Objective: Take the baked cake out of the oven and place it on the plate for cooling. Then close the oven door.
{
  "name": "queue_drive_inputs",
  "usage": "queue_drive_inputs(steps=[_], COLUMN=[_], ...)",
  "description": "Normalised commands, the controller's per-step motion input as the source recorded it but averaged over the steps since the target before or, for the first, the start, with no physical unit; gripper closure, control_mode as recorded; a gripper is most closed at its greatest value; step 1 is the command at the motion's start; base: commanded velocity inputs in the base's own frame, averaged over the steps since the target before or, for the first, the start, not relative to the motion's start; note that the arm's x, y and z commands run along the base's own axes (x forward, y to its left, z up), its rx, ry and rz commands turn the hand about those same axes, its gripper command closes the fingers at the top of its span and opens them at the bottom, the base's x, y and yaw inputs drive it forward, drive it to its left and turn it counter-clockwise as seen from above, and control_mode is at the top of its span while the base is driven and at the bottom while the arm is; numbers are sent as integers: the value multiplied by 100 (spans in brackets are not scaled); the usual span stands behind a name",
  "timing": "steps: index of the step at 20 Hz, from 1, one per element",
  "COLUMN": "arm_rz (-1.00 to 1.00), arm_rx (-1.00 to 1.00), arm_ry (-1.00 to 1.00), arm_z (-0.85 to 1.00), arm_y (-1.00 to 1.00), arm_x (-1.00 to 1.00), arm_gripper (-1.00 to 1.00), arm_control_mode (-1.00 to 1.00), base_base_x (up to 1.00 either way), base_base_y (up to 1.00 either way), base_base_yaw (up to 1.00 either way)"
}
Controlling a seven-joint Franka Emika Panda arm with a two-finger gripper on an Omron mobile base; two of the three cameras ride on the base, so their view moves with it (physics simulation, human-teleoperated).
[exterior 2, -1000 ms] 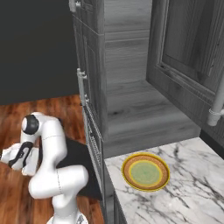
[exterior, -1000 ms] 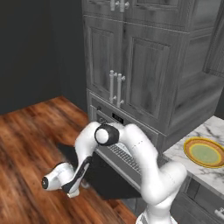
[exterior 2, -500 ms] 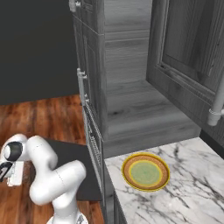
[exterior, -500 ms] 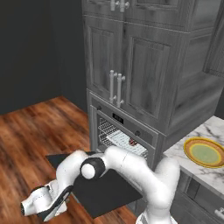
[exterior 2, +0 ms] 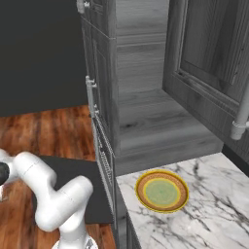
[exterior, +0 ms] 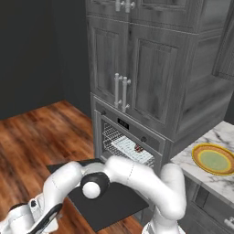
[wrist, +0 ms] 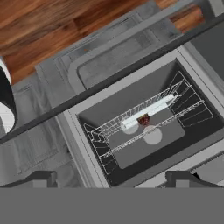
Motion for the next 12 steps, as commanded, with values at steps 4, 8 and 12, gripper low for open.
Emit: queue_drive_inputs(steps=[4, 8, 12], arm_rz=[0, 2, 1], arm_rx=[2, 5, 0], arm_ry=[0, 3, 13], arm_z=[100, 100, 100], arm_y=[-26, -34, -66], arm_x=[-66, -52, -5], arm_gripper=[-100, -100, -100], arm_control_mode=[-100, -100, -100], base_base_x=[0, 0, 0], base_base_y=[0, 0, 0], base_base_yaw=[0, 0, 0])
